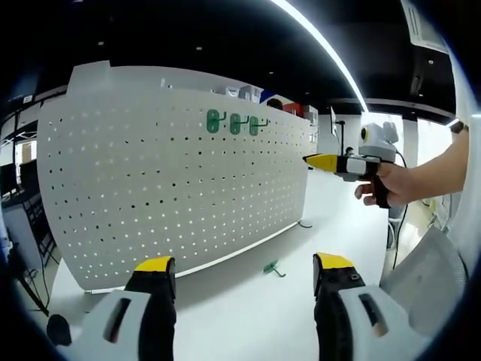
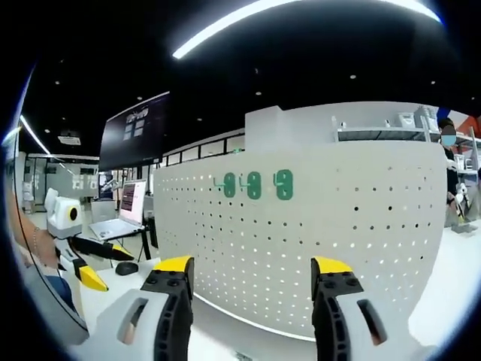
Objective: Insert the hook assembly into the mounting plate slot until the hook locks in place.
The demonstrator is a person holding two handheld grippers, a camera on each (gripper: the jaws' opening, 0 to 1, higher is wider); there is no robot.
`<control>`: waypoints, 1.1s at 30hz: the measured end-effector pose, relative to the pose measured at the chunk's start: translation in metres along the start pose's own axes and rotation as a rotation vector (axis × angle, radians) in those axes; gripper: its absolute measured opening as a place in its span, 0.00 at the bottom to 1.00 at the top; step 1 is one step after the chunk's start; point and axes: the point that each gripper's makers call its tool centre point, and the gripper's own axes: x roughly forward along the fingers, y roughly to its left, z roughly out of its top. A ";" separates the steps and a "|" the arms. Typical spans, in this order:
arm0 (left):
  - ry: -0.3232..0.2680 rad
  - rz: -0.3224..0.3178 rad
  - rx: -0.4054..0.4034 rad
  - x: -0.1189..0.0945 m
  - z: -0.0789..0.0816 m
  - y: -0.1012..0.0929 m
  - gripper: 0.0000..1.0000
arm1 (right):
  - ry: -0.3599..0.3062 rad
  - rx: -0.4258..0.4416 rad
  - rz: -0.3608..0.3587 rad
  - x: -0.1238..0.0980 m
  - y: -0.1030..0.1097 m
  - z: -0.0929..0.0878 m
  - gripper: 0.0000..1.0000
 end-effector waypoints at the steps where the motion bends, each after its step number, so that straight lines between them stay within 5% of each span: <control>1: 0.000 0.000 0.000 0.000 0.000 0.000 0.77 | 0.001 0.003 -0.001 -0.002 0.000 -0.001 0.61; 33: 0.026 0.012 -0.045 -0.014 -0.024 0.003 0.78 | 0.099 0.072 0.021 -0.052 0.011 -0.052 0.65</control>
